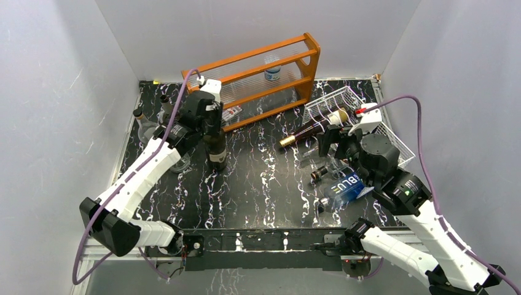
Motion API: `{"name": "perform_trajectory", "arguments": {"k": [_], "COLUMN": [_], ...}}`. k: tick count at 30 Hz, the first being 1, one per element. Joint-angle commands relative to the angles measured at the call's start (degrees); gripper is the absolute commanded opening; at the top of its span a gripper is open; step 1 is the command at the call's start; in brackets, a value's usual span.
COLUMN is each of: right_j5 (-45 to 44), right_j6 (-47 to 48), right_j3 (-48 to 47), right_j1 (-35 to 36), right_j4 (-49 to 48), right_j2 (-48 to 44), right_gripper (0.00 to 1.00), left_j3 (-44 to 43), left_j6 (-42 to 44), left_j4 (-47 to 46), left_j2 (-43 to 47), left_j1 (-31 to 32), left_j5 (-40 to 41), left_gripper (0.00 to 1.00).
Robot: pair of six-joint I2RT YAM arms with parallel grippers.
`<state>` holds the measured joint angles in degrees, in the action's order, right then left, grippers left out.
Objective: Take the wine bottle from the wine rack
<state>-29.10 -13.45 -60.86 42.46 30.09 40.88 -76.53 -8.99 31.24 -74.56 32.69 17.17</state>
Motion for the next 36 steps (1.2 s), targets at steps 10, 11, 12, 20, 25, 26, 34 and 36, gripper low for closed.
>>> {"name": "perform_trajectory", "arguments": {"k": [10,11,12,20,25,26,34,36], "right_j5": [-2.81,-2.97,-3.32,-2.69,-2.41,-2.28,-0.83,0.55], "right_j6": [-1.05,-1.10,-1.19,-2.30,-2.59,-2.96,-4.28,-4.09], "right_j3": [-3.80,-4.04,-4.08,-4.97,-6.67,-7.19,-7.53,-7.43], "right_j1": [-0.01,0.07,0.07,0.01,0.05,0.06,0.02,0.05], "right_j4": [-0.83,-0.58,-0.52,-1.39,-0.66,-0.37,-0.99,-0.58], "right_j2": [-1.01,-0.91,-0.90,0.26,2.63,3.01,4.11,4.72], "right_gripper": [0.98,0.98,0.98,0.98,0.98,0.98,0.98,0.98], "left_j3": [1.14,1.20,1.25,5.19,8.46,9.28,10.25,9.23], "left_j6": [3.07,3.07,2.98,2.55,2.08,1.98,2.35,2.32], "left_j4": [-13.61,-13.67,-13.48,-15.95,-17.32,-17.80,-17.42,-16.36], "left_j2": [3.41,3.31,3.29,5.28,6.73,7.29,7.99,8.18], "left_j1": [-12.14,-12.68,-13.10,-14.88,-14.93,-14.93,-14.93,-14.88], "left_j5": [4.91,5.28,5.90,6.65,6.85,6.76,6.47,6.41], "left_gripper": [0.00,0.00,0.00,0.00,0.00,0.00,0.73,0.89]}}
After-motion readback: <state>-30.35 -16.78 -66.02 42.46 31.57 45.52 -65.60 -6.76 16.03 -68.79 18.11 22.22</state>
